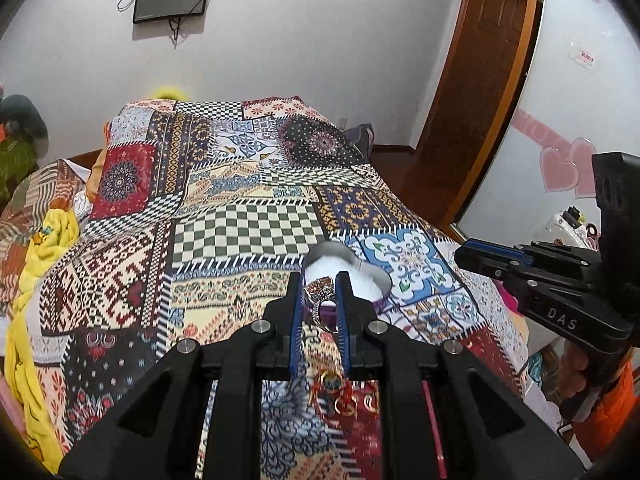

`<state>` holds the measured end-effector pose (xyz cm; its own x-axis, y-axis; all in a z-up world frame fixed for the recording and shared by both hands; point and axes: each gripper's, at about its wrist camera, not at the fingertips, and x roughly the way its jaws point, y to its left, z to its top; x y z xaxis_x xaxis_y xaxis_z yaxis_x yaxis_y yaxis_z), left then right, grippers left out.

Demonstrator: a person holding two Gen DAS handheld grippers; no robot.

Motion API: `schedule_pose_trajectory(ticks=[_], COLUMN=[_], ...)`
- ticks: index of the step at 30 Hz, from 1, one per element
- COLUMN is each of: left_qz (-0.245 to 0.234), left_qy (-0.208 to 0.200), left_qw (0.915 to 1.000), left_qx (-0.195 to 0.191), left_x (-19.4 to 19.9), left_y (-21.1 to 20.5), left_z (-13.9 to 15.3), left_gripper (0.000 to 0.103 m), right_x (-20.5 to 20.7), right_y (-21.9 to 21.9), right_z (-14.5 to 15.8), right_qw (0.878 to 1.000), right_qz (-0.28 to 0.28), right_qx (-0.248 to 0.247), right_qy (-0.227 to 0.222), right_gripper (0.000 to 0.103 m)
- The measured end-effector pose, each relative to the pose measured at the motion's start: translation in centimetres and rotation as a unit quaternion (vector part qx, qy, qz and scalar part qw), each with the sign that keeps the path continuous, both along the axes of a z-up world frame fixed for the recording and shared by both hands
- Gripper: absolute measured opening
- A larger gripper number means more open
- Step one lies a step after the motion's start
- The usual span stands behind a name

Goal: Organize jewelry

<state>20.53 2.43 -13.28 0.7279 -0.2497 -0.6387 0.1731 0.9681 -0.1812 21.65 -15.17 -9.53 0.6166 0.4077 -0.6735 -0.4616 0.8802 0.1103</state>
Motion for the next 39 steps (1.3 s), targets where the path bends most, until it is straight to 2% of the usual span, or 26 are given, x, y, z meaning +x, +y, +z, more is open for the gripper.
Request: schedule_pose_trajectory(ticks=[9,19,31,39], left_qz=[-0.011,-0.04,-0.073,-0.084], left_qy=[0.005,0.044,0.094,0.11], left_qw=[0.9999,0.9982,0.9929,0.9902], left_qx=[0.004,-0.004,0.01,0.013], left_x=[2.9,6.2,8.6,9.1], left_y=[-0.3,-1.0,-2.2,-2.8], left_z=[-0.4,-2.5,-5.5,-6.5], left_gripper=[0.015,0.015,0.015,0.015], right_x=[2.3,3.9,6.0,6.9], right_y=[0.4,1.8,3.1,3.6], right_z=[-0.3,-1.1,-4.2,-5.9], right_qw=[1.0,1.0,0.996,0.992], right_qz=[0.0,0.019,0.054,0.071], right_qx=[0.001,-0.01,-0.025,-0.034], right_qy=[0.0,0.007,0.063,0.093], right_gripper=[0.009,0.009,0.009,0.009])
